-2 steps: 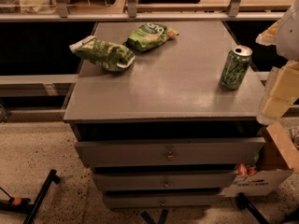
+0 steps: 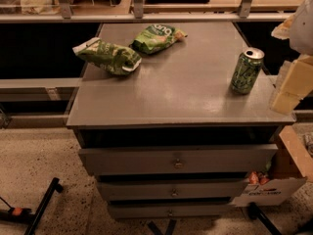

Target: Move green can near green rice chip bag

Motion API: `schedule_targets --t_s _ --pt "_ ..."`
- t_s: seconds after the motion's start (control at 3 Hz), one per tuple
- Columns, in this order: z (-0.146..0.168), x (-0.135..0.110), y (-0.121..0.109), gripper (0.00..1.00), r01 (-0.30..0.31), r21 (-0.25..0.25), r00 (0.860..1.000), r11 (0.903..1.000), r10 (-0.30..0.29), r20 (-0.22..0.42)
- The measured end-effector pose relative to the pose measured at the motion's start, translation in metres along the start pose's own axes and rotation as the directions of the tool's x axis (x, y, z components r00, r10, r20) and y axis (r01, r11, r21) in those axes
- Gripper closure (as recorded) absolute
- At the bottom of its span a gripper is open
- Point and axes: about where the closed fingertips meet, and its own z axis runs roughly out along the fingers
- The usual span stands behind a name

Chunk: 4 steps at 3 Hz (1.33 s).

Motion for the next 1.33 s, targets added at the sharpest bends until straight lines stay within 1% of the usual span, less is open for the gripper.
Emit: schedule_targets --t_s 0.33,0.67,1.0,1.33 --pt "0.005 0.003 -0.03 0.0 -0.021 0.041 1.0 0.999 0.021 -0.011" --pt "0.013 0.014 -0.066 0.0 -0.054 0.074 0.998 0.9958 0.055 -0.015" --pt "0.024 0.033 -0.099 0.0 -0.11 0.095 0.994 0.9893 0.111 -0.003" --pt "0.04 0.046 -0.122 0.0 -0.17 0.111 0.985 0.9793 0.167 0.028"
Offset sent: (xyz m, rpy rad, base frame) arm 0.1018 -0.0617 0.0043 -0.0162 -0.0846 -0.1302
